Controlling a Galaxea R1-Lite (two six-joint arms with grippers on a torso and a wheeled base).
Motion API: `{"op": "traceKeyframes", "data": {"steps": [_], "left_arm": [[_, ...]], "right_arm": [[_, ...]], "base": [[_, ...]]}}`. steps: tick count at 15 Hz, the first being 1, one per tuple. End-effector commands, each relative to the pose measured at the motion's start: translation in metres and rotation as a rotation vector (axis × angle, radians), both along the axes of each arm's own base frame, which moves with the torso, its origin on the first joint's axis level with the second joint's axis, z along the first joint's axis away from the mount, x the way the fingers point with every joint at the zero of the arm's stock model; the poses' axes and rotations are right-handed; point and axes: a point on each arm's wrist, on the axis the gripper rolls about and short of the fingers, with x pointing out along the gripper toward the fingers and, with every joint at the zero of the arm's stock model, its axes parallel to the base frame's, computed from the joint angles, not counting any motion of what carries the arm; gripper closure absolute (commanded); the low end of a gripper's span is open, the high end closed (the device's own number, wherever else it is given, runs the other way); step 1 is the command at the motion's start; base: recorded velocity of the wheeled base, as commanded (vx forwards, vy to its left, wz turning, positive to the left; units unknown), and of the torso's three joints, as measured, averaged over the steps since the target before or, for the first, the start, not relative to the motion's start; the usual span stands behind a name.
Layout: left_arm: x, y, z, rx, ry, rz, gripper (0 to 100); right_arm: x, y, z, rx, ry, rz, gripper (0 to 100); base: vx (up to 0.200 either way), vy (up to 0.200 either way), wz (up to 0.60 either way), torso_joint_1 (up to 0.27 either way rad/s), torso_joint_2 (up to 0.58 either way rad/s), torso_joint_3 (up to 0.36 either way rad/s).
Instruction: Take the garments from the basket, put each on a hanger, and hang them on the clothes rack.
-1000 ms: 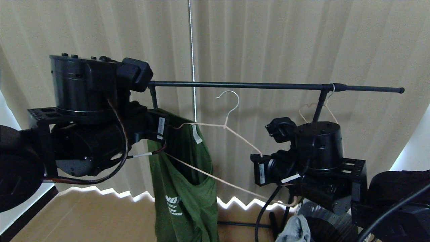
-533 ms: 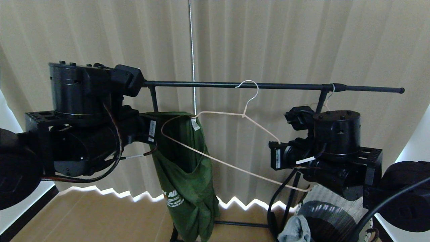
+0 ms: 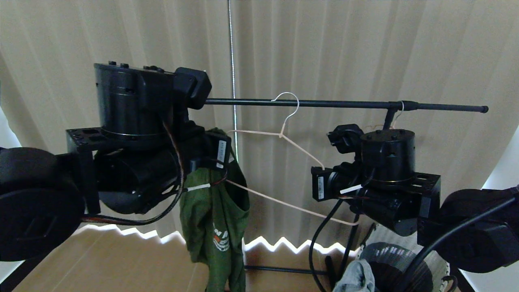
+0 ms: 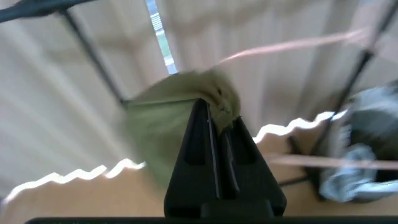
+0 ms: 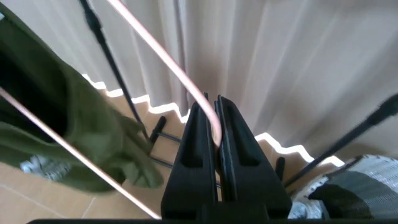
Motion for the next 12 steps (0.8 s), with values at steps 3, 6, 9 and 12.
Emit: {"op": "traceKeyframes", "data": {"steps": [3, 6, 9, 12], "left_arm": [[0.012, -0.019, -0.010, 0.012, 0.021, -0.024, 100], [0.009, -0.019, -0.008, 0.021, 0.028, -0.099, 100], [0.026, 0.006, -0.007, 0.097, 0.000, -0.026, 100], [0.037, 0.028, -0.001, 0.089, -0.011, 0.049, 100]], "right_arm": [[-0.004, 0.015, -0.004, -0.005, 0.007, 0.045, 100], [-0.006, 0.021, -0.007, -0.010, 0.013, 0.061, 100], [-0.011, 0.016, -0.009, -0.018, 0.022, 0.060, 100], [-0.021, 0.000, -0.004, -0.013, 0.023, 0.048, 100]], "base": [[0.000, 0.000, 0.00, 0.000, 0.00, 0.000], [0.000, 0.000, 0.00, 0.000, 0.00, 0.000], [0.000, 0.000, 0.00, 0.000, 0.00, 0.000], [0.000, 0.000, 0.00, 0.000, 0.00, 0.000]]}}
